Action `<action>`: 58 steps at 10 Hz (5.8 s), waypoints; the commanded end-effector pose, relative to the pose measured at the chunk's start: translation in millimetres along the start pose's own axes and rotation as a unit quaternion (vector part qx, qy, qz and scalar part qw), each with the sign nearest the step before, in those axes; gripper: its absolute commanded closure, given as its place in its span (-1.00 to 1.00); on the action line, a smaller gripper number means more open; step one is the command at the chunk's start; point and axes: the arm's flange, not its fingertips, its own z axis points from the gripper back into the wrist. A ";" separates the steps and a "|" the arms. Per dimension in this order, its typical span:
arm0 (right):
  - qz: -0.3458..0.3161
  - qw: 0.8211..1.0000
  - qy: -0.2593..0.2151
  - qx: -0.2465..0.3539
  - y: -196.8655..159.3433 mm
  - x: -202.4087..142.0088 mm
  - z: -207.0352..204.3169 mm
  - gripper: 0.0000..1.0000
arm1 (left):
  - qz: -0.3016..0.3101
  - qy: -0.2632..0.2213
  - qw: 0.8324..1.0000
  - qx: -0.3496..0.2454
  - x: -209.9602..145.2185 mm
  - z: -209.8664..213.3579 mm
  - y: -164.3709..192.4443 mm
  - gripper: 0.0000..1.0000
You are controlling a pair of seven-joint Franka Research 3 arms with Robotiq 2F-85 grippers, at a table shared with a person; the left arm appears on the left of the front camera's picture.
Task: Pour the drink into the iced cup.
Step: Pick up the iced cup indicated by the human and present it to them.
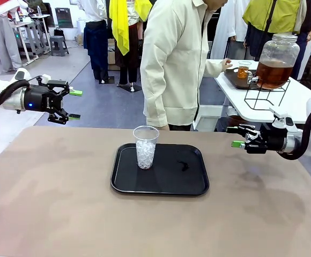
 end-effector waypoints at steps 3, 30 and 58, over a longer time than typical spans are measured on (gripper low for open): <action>0.000 1.000 0.002 0.001 -0.2 3.8 -2.0 -1.00 | -0.002 -0.001 1.000 0.001 -0.1 0.6 -1.8 -1.00; 0.000 1.000 0.002 0.001 -0.2 3.8 -2.0 -1.00 | -0.002 -0.001 1.000 0.001 -0.1 0.6 -1.8 -1.00; 0.000 1.000 0.002 0.001 -0.2 3.8 -2.0 -1.00 | -0.668 -0.019 0.741 -0.064 -25.7 -39.7 69.0 -1.00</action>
